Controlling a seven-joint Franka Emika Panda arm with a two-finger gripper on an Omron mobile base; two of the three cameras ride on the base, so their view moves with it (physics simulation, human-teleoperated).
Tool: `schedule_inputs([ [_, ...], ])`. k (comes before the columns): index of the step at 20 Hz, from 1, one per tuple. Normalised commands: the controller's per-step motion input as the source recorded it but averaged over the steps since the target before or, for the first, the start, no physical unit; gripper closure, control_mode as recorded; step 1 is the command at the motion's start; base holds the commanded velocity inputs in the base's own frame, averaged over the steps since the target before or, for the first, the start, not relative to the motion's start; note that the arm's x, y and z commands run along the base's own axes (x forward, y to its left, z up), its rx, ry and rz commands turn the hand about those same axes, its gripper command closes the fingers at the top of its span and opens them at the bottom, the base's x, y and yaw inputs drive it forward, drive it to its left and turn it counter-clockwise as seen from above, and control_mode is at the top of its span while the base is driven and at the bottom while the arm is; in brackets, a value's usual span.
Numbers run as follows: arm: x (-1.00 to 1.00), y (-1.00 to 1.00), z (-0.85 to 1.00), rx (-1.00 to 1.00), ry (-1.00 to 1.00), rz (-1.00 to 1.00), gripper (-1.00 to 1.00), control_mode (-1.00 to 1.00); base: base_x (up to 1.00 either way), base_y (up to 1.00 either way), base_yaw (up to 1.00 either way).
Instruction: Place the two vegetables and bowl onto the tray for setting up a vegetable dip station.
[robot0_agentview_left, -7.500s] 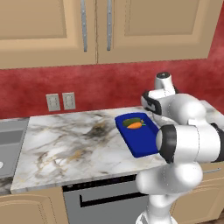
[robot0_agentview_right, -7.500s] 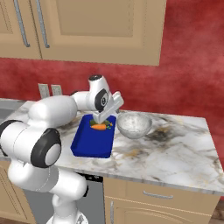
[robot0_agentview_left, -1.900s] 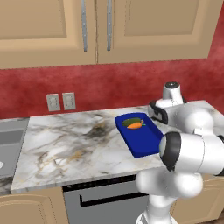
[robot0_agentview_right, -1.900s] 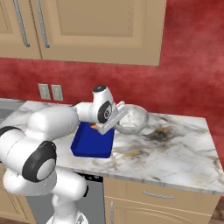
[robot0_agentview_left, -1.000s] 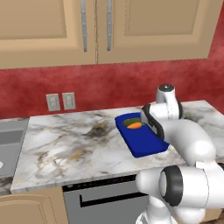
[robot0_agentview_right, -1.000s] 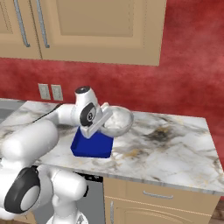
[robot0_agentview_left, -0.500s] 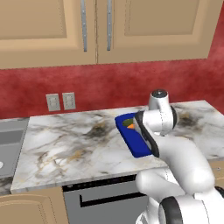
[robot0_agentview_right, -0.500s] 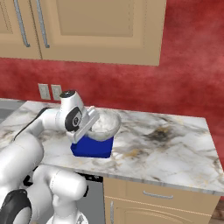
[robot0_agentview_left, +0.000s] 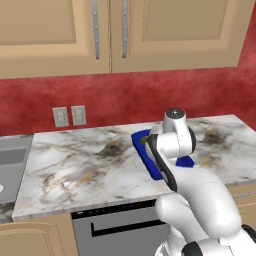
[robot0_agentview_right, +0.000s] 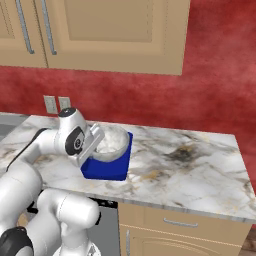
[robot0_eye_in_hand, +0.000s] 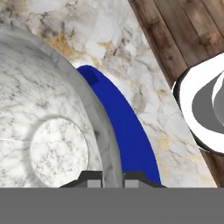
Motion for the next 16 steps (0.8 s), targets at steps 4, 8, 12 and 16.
schedule_inputs([
  [4, 0.19, 0.03, -0.02, 0.0, 0.0, 0.01, 1.0, -1.0, 0.0, 0.0, 0.0],
  [8, 0.15, 0.0, -0.2, 0.0, 0.0, 0.01, 1.0, -1.0, 0.0, 0.0, 0.0],
  [12, 0.02, 0.0, -0.31, -0.01, 0.0, 0.0, 1.0, -1.0, 0.0, 0.0, 0.0],
  [16, 0.01, 0.0, -0.2, 0.0, 0.03, 0.0, 1.0, -1.0, 0.0, 0.0, 0.0],
])
